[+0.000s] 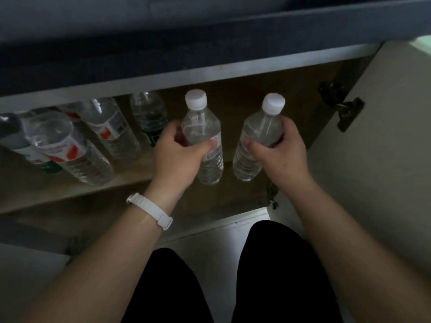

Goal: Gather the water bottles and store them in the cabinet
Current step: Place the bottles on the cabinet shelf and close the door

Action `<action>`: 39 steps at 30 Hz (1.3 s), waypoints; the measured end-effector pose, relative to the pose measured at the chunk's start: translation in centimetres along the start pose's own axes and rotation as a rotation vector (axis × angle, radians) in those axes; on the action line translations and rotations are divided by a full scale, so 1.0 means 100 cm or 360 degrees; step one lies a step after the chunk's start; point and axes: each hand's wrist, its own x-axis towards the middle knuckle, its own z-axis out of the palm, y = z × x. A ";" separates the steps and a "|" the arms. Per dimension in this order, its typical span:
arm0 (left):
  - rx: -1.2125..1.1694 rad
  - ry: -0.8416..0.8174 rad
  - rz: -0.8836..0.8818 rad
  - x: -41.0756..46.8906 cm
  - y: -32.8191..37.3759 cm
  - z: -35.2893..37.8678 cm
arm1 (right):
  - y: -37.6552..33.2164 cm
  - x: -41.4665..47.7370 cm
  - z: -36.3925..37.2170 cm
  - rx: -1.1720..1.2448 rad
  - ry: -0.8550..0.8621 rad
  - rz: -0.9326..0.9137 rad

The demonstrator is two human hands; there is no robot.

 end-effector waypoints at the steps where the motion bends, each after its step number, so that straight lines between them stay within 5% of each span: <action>1: -0.0017 0.0018 0.0021 0.002 0.002 0.002 | -0.002 0.004 -0.001 0.0010 0.0017 -0.0018; 27: 0.0147 0.0267 0.0335 0.048 -0.015 0.059 | 0.016 0.068 0.005 0.0215 0.0014 -0.0104; 35: 0.0293 -0.0009 0.0209 0.042 -0.051 0.060 | 0.052 0.063 0.019 0.0019 -0.0093 -0.0128; 39: 0.0292 0.0054 0.0190 0.044 -0.062 0.063 | 0.064 0.070 0.024 -0.0141 -0.0058 -0.0104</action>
